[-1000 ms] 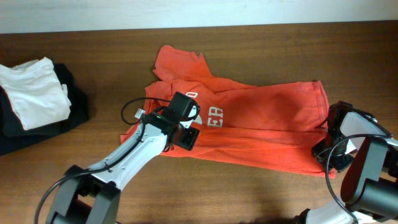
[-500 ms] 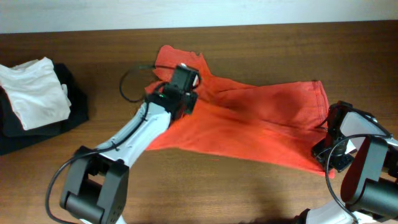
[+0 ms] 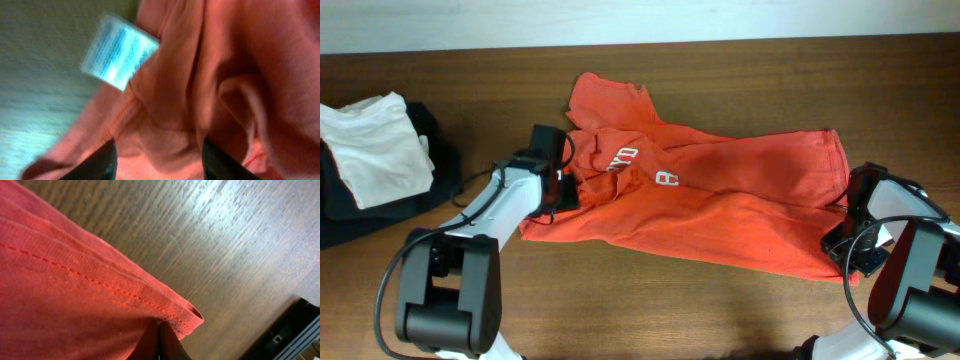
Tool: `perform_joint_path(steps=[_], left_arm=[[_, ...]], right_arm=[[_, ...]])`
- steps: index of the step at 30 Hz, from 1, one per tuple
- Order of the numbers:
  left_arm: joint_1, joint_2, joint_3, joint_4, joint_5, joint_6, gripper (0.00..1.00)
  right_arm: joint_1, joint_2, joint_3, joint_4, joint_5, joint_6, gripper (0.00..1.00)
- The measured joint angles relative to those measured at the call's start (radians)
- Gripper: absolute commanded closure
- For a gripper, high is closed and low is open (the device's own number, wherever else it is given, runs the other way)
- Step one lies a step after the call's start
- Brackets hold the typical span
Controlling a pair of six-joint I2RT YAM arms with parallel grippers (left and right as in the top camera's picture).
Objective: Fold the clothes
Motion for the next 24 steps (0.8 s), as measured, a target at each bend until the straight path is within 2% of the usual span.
perform_joint_path(steps=[1,2,4,8,11,12,13,14,15,17,18,20,24], left_arm=[[0.000,0.000,-0.049,0.047,0.009,0.000,0.59],[0.000,-0.010,-0.068,0.074,0.015,0.000,0.62],[0.025,-0.028,-0.092,0.055,0.021,-0.022,0.62],[0.173,-0.042,-0.095,-0.134,0.069,-0.174,0.65],[0.220,-0.042,-0.098,-0.216,0.103,-0.203,0.66],[0.225,-0.047,-0.108,-0.254,0.105,-0.204,0.63],[0.225,-0.069,-0.126,-0.277,0.102,-0.206,0.56],[0.225,-0.103,-0.145,-0.282,0.099,-0.207,0.43],[0.227,-0.166,-0.151,-0.274,0.094,-0.209,0.33],[0.227,-0.322,-0.152,-0.222,0.089,-0.191,0.31],[0.227,-0.349,-0.151,-0.215,0.089,-0.187,0.30],[0.227,-0.365,-0.151,-0.196,0.089,-0.153,0.30],[0.227,-0.365,-0.151,-0.192,0.089,-0.141,0.30]], right_arm=[[0.000,0.000,0.000,-0.002,0.000,0.000,0.96],[0.000,0.000,0.000,-0.003,0.000,-0.003,0.96],[0.000,0.000,0.000,-0.010,0.002,-0.004,0.96],[0.000,0.000,0.000,-0.059,0.015,-0.004,0.96],[-0.001,0.000,0.000,-0.126,0.015,-0.002,0.96],[-0.016,-0.001,0.000,-0.138,0.013,0.007,0.96],[-0.029,-0.008,0.000,-0.135,0.012,0.012,0.95],[-0.037,-0.028,0.002,-0.137,0.010,0.015,0.75],[-0.039,-0.070,0.019,-0.147,0.001,0.018,0.13],[-0.039,-0.144,0.103,-0.167,-0.030,0.018,0.18],[-0.039,-0.162,0.124,-0.174,-0.039,0.012,0.26],[-0.039,-0.172,0.133,-0.159,-0.070,-0.013,0.34],[-0.040,-0.152,0.133,-0.032,-0.245,-0.162,0.37]])
